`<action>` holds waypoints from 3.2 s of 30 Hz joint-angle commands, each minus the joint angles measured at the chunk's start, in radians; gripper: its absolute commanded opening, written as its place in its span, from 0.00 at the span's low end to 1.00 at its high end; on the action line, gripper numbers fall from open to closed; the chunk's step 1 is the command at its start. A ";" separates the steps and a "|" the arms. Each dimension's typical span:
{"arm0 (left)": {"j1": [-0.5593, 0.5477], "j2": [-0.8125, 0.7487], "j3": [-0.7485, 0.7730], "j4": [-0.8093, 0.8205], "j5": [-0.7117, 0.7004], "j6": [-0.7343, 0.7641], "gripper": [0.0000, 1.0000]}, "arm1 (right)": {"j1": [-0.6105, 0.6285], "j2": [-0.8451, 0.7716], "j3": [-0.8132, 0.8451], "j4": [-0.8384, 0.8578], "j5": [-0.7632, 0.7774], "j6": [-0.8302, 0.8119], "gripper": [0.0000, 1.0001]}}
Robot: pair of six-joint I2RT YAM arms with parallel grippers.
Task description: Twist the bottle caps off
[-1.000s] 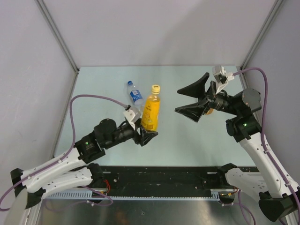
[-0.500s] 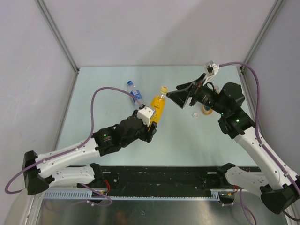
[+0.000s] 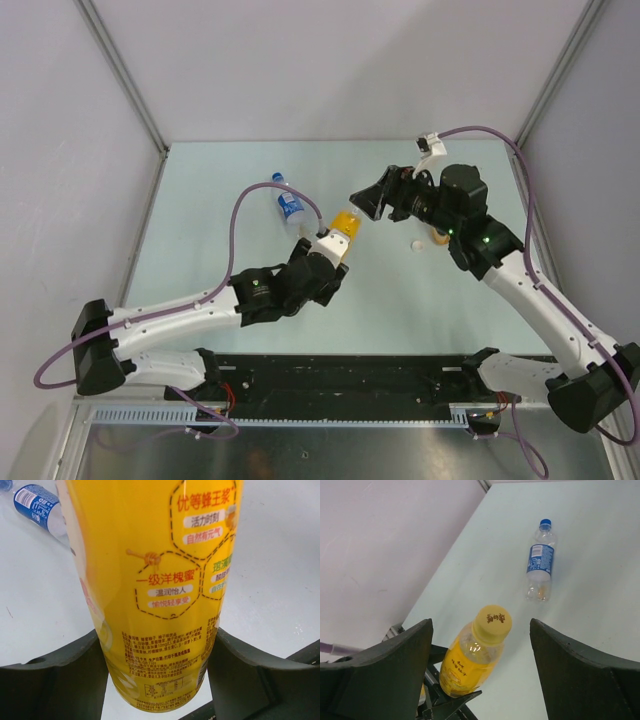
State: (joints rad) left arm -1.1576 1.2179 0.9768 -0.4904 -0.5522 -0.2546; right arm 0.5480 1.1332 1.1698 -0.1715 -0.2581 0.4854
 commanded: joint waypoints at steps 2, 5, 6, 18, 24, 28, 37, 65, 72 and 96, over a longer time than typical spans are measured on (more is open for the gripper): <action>-0.009 -0.003 0.053 -0.001 -0.045 -0.023 0.00 | 0.006 0.013 0.058 -0.020 0.037 0.003 0.76; -0.011 -0.002 0.053 -0.003 -0.042 -0.019 0.00 | 0.006 0.023 0.057 -0.020 0.050 0.012 0.69; -0.011 -0.002 0.053 -0.003 -0.042 -0.017 0.00 | 0.006 0.026 0.057 -0.019 0.052 0.013 0.68; -0.016 -0.001 0.046 -0.011 -0.039 -0.017 0.00 | 0.006 0.058 0.058 0.004 0.021 0.044 0.44; -0.015 -0.013 0.030 -0.012 -0.054 -0.019 0.00 | 0.006 0.047 0.057 0.021 -0.001 0.032 0.07; -0.015 -0.026 0.015 -0.009 -0.060 -0.028 0.00 | 0.006 0.033 0.057 0.027 -0.029 0.004 0.00; -0.004 -0.128 -0.061 0.141 0.163 0.038 0.00 | 0.005 -0.012 0.047 0.042 -0.096 -0.063 0.00; 0.095 -0.306 -0.232 0.747 1.503 0.030 0.00 | -0.091 -0.205 -0.077 0.481 -0.805 -0.067 0.00; 0.103 -0.282 -0.233 0.750 1.505 0.023 0.00 | -0.091 -0.250 -0.083 0.516 -0.806 -0.084 0.00; 0.109 -0.286 -0.257 0.747 1.562 0.010 0.00 | -0.094 -0.271 -0.094 0.588 -0.716 -0.070 0.00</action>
State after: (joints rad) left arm -1.0485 0.9421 0.6971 0.2123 0.9833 -0.2691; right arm 0.4580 0.8726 1.0760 0.3843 -1.0172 0.4179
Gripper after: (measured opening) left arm 0.699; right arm 0.317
